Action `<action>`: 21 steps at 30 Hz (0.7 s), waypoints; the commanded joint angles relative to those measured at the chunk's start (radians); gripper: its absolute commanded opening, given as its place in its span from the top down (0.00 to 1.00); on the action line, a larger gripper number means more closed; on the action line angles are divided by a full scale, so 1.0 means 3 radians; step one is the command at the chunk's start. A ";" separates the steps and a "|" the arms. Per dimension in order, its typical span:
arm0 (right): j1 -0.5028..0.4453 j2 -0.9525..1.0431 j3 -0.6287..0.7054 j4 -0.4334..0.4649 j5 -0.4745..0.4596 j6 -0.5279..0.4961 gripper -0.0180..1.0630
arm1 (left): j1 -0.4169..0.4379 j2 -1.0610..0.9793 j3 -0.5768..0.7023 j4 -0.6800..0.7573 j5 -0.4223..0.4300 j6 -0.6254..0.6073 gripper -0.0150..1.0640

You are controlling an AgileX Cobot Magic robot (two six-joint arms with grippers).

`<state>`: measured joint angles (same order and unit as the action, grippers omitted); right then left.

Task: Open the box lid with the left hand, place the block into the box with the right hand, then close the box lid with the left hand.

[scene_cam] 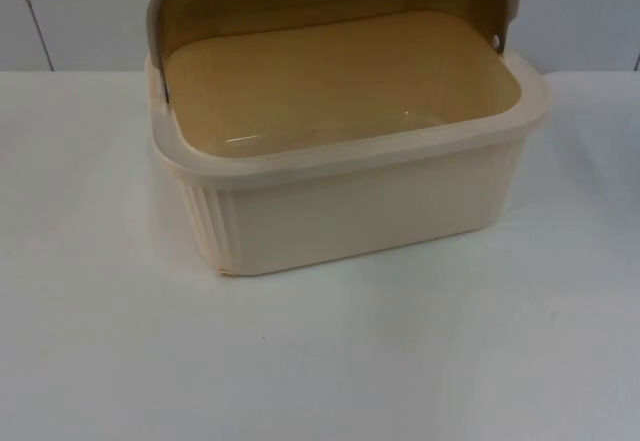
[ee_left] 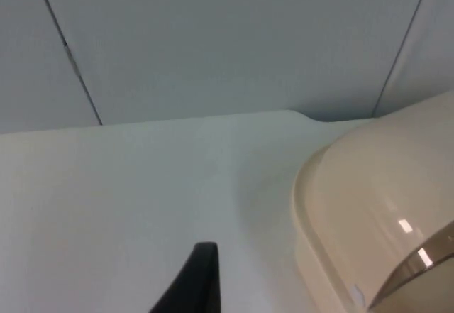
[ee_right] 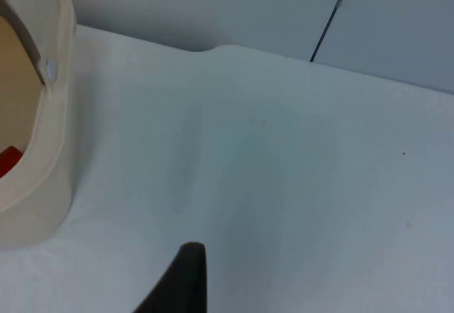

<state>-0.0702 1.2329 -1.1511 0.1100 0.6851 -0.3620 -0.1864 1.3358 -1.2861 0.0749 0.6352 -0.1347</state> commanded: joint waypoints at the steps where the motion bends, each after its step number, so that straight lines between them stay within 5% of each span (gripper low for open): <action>1: -0.0021 -0.0036 -0.0013 -0.0013 -0.0026 -0.0029 0.01 | 0.0020 -0.0030 0.0018 0.0061 -0.0270 -0.0040 0.02; 12: -0.0021 -0.0036 -0.0013 0.0001 -0.0056 -0.0008 0.01 | 0.0020 0.0194 -0.0005 0.0072 -0.1183 0.0017 0.02; 21: -0.0021 -0.0036 -0.0013 0.0001 -0.0078 -0.0002 0.01 | -0.0243 0.0877 -0.0494 0.0061 -0.1170 0.0596 0.02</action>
<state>-0.0702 1.2296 -1.1511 0.1100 0.6750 -0.3620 -0.2371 1.5810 -1.4002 0.1011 0.2996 0.0085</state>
